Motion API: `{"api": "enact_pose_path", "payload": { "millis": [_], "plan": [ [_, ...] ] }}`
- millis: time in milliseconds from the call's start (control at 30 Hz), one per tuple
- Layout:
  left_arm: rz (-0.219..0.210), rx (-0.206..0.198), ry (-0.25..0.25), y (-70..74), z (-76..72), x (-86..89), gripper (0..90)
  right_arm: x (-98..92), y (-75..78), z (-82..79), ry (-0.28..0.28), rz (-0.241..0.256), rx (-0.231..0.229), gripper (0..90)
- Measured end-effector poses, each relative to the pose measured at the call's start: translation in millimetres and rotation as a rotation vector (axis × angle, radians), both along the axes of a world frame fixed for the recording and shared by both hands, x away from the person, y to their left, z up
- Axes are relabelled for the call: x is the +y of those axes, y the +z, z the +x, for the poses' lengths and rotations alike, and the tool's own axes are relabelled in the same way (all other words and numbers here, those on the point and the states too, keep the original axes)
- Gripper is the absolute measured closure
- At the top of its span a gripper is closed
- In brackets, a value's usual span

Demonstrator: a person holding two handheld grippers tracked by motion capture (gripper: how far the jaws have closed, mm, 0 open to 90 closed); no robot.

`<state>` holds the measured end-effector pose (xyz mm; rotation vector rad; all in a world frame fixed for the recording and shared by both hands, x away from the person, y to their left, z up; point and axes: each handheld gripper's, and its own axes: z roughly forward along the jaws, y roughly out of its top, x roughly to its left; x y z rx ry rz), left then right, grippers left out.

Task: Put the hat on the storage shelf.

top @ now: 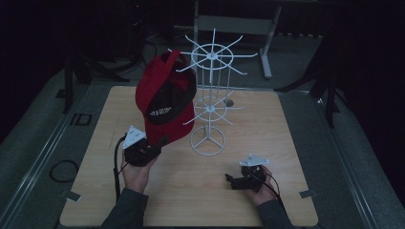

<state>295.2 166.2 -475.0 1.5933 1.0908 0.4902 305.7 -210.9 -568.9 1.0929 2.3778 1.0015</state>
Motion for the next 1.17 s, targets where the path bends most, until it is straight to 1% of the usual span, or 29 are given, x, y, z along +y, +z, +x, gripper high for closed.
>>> {"api": "enact_pose_path", "payload": {
  "millis": [100, 167, 200, 233, 433, 500, 667, 800, 933, 1167],
  "plan": [
    [0.002, -0.004, -0.008, -0.3, -1.6, 1.5, 60.1, 0.0, 0.0, 0.0, 0.0, 0.0, 0.0, 12.8],
    [0.001, -0.006, -0.007, -0.6, -2.1, 2.1, 55.8, 0.0, 0.0, 0.0, 0.0, 0.0, 0.0, 12.8],
    [0.002, -0.006, -0.002, -1.4, -2.8, 3.7, 55.8, 0.0, 0.0, 0.0, 0.0, 0.0, 0.0, 12.8],
    [0.005, -0.002, -0.001, -1.9, -3.1, 4.5, 52.6, 0.0, 0.0, 0.0, -0.001, 0.0, 0.0, 12.8],
    [-0.038, 0.03, 0.001, -5.3, -4.8, 15.6, 46.7, 0.0, 0.0, 0.0, 0.001, 0.0, 0.0, 12.8],
    [-0.046, 0.031, 0.009, -5.5, -5.2, 19.2, 45.7, 0.0, 0.0, 0.0, 0.001, 0.0, 0.0, 12.8],
    [-0.058, 0.036, 0.047, -8.2, -7.3, 32.0, 43.5, 0.0, 0.0, 0.0, 0.001, 0.0, 0.0, 12.8],
    [-0.079, 0.045, 0.064, -10.7, -8.0, 41.7, 42.5, -0.1, 0.0, 0.0, 0.001, -0.001, 0.0, 12.8],
    [-0.083, 0.056, 0.055, -13.6, -7.1, 48.0, 42.5, -0.2, 0.0, 0.0, 0.002, -0.002, 0.0, 12.8],
    [-0.08, 0.059, 0.054, -15.1, -7.1, 50.7, 42.1, -0.2, 0.0, 0.1, 0.003, -0.002, 0.0, 12.8]
  ]
}}
